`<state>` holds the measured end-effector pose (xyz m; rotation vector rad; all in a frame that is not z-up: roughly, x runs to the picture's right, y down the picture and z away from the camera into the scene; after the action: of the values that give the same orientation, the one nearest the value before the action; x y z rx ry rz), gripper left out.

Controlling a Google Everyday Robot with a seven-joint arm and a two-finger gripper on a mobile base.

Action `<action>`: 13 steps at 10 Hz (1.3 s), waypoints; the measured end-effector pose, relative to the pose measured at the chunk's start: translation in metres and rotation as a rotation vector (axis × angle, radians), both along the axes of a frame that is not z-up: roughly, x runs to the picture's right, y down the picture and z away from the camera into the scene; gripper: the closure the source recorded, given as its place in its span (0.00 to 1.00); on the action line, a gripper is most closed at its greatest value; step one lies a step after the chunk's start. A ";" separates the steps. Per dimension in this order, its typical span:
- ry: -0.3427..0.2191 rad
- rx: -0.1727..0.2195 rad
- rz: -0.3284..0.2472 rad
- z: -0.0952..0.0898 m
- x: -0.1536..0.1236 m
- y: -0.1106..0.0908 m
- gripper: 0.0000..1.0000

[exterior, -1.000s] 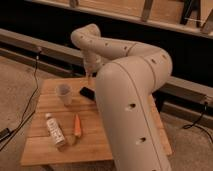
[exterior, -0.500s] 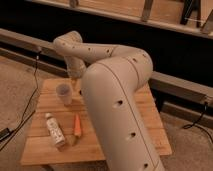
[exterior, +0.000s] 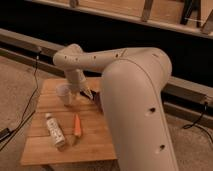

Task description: Move the arm in a circular motion

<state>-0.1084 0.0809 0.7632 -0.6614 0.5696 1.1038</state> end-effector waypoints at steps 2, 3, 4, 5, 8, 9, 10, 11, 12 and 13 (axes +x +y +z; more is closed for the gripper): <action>0.012 -0.007 0.010 -0.006 0.020 0.019 0.35; 0.029 -0.010 0.027 -0.009 0.037 0.029 0.35; 0.039 -0.006 0.039 -0.010 0.046 0.032 0.35; 0.049 0.003 0.051 -0.010 0.055 0.033 0.35; 0.042 0.005 0.048 -0.010 0.051 0.033 0.35; 0.045 0.005 0.050 -0.010 0.053 0.033 0.35; 0.045 0.004 0.049 -0.010 0.053 0.033 0.35; 0.042 0.004 0.047 -0.010 0.051 0.034 0.35; 0.042 0.004 0.047 -0.010 0.051 0.034 0.35; 0.042 0.004 0.047 -0.010 0.051 0.034 0.35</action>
<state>-0.0574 0.1146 0.7532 -0.6524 0.5907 1.1650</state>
